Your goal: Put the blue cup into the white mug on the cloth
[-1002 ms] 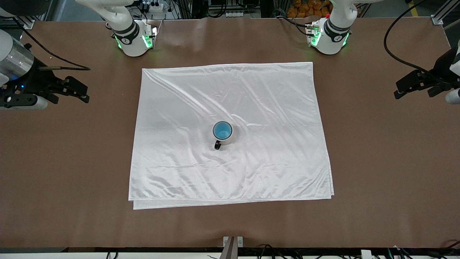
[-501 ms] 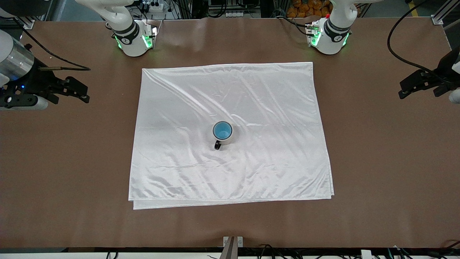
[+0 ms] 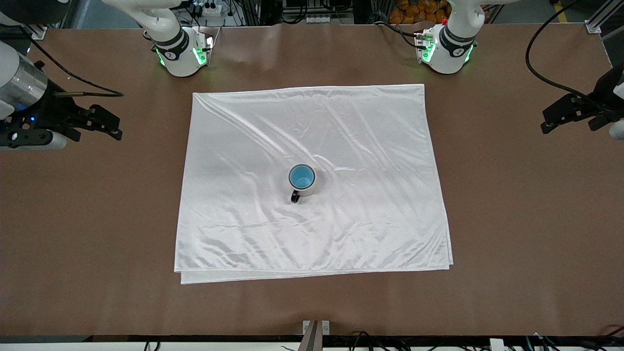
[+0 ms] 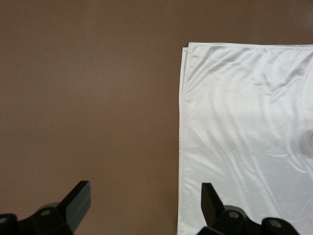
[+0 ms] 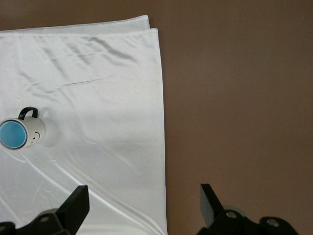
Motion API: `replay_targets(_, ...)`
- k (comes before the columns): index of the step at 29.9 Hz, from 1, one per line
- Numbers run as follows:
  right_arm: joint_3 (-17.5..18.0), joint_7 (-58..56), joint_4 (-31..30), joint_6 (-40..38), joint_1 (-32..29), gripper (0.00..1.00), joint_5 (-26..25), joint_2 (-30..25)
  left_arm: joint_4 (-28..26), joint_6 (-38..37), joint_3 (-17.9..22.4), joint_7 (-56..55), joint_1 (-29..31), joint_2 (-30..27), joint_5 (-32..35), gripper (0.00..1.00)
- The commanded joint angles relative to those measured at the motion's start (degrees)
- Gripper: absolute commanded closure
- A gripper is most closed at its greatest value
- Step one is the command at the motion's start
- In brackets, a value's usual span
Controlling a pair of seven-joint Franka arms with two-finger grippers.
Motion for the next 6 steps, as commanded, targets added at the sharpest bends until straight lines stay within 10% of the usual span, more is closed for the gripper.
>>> replay_targets(1, 0.35, -0.58, 1.10, -1.78, -0.15, 0.00, -0.79, 0.47, -0.43, 0.19, -0.07, 0.81, -0.13, -0.86, 0.82, 0.00)
replay_targets(6, 0.35, -0.49, 1.10, -1.78, 0.02, 0.00, -0.71, 0.47, -0.43, 0.19, -0.07, 0.81, -0.13, -0.86, 0.73, 0.00)
